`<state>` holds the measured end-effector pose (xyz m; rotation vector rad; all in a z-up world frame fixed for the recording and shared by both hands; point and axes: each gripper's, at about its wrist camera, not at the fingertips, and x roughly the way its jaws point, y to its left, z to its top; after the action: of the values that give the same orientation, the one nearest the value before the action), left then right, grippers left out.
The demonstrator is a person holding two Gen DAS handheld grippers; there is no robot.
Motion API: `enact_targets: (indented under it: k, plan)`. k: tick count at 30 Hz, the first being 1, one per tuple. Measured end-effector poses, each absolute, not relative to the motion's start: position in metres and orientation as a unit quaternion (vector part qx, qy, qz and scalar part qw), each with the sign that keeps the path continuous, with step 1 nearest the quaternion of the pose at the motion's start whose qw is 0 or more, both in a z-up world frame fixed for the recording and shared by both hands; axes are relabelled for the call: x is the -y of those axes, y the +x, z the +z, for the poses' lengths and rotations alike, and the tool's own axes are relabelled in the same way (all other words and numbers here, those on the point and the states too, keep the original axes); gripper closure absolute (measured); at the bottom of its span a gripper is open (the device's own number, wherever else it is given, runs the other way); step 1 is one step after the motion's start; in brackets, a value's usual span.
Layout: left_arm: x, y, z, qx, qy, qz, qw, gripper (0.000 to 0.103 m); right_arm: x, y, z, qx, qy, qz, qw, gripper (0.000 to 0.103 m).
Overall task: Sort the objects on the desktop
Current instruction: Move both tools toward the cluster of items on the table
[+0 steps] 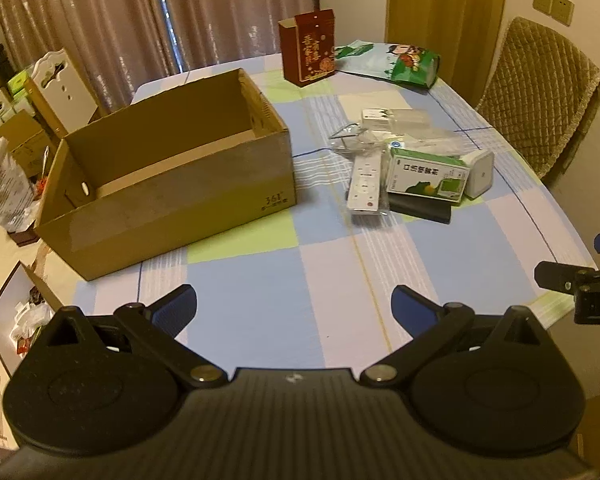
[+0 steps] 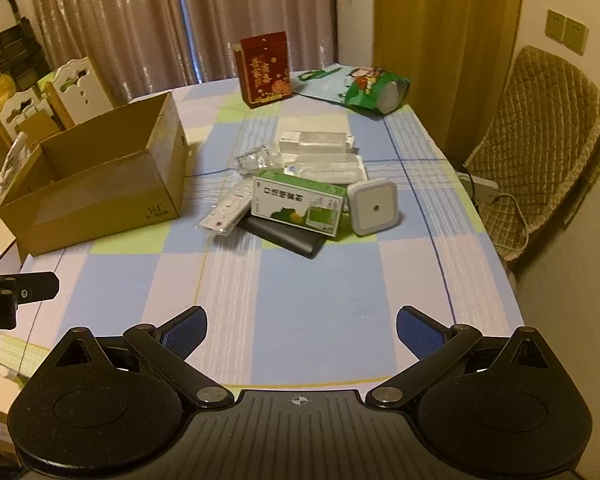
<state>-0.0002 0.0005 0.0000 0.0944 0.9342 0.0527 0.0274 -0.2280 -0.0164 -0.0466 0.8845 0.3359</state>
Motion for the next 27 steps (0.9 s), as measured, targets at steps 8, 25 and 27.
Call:
enact_targets:
  k: [8, 25, 27]
  plan:
    - [-0.018, -0.005, -0.001, -0.452, 0.021, 0.046, 0.891, 0.001, 0.209, 0.033, -0.011, -0.432, -0.054, 0.172, 0.883, 0.000]
    - [-0.052, -0.014, -0.001, -0.453, -0.010, 0.086, 0.887, 0.000, 0.179, 0.045, -0.005, -0.426, -0.064, 0.219, 0.876, 0.000]
    - [-0.054, -0.015, 0.000, -0.452, -0.011, 0.089, 0.887, 0.000, 0.176, 0.046, -0.006, -0.426, -0.066, 0.222, 0.875, 0.000]
